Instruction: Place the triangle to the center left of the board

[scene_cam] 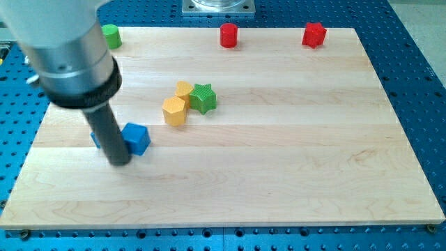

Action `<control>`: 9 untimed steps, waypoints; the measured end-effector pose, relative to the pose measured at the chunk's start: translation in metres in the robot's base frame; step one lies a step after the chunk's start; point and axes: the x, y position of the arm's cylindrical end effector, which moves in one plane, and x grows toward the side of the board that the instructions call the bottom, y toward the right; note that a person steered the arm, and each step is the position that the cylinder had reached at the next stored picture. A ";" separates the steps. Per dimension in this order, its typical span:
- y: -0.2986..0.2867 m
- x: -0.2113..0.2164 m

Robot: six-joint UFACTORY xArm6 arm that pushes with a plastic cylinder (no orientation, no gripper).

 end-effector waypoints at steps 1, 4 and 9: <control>0.018 -0.024; -0.059 -0.044; -0.065 -0.094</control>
